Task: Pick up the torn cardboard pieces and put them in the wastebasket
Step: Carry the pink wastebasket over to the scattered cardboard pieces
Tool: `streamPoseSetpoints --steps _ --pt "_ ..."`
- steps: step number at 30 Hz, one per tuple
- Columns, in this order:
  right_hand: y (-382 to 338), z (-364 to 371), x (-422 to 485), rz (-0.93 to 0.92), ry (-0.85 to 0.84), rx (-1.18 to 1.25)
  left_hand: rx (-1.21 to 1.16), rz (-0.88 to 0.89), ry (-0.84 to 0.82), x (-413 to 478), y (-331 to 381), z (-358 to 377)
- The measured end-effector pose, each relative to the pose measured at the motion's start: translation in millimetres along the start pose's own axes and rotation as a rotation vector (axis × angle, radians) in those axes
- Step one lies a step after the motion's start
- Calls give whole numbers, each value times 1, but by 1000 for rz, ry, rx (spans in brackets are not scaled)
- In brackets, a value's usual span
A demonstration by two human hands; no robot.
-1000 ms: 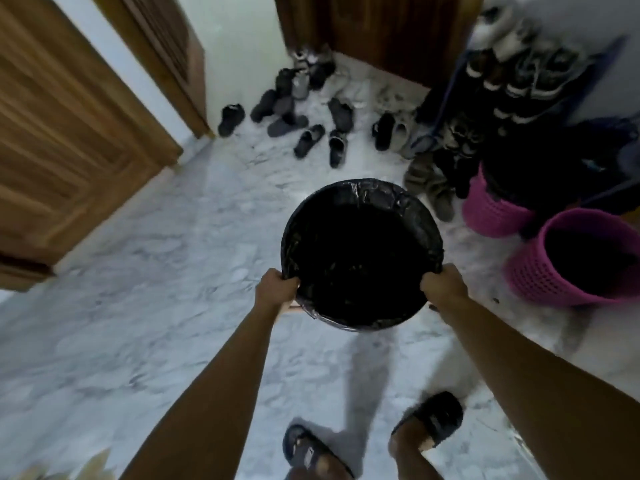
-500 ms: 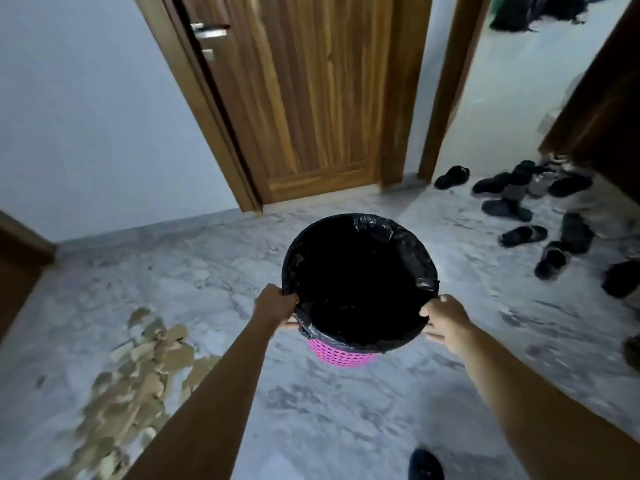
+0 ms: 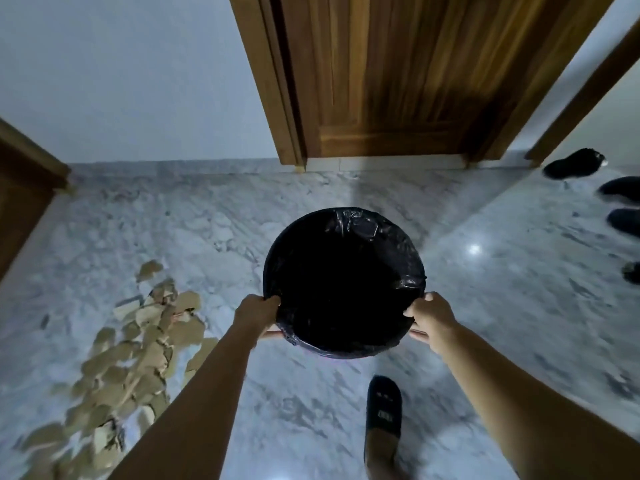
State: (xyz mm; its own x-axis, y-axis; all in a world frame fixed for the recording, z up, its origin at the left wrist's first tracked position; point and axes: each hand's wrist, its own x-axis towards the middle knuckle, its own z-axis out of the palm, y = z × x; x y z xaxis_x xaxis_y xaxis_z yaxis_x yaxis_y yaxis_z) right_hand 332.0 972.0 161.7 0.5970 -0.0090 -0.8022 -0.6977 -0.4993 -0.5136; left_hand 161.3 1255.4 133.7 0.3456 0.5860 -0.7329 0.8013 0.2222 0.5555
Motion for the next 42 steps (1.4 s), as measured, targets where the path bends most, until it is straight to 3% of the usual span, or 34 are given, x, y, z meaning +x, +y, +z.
streamPoseSetpoints --steps 4,12,19,25,28,32,37,42 --pt "-7 49 92 33 28 4 -50 -99 -15 74 7 24" --pt "37 127 262 81 42 177 -68 -114 -98 263 -34 91" --pt "67 149 299 -16 71 -12 -75 -117 -83 306 -59 112" --pt "31 142 222 -253 175 -469 74 -90 14 239 -25 73" --pt "-20 140 153 -484 -45 -751 47 -18 61 177 11 33" --pt "-94 141 30 -633 -388 -1054 128 122 129 64 51 -42" --pt "-144 163 -131 -889 -516 -1304 -42 160 335 -89 50 -146" --pt "-129 211 -265 -1067 -636 -1447 -201 159 500 -209 -15 -237"
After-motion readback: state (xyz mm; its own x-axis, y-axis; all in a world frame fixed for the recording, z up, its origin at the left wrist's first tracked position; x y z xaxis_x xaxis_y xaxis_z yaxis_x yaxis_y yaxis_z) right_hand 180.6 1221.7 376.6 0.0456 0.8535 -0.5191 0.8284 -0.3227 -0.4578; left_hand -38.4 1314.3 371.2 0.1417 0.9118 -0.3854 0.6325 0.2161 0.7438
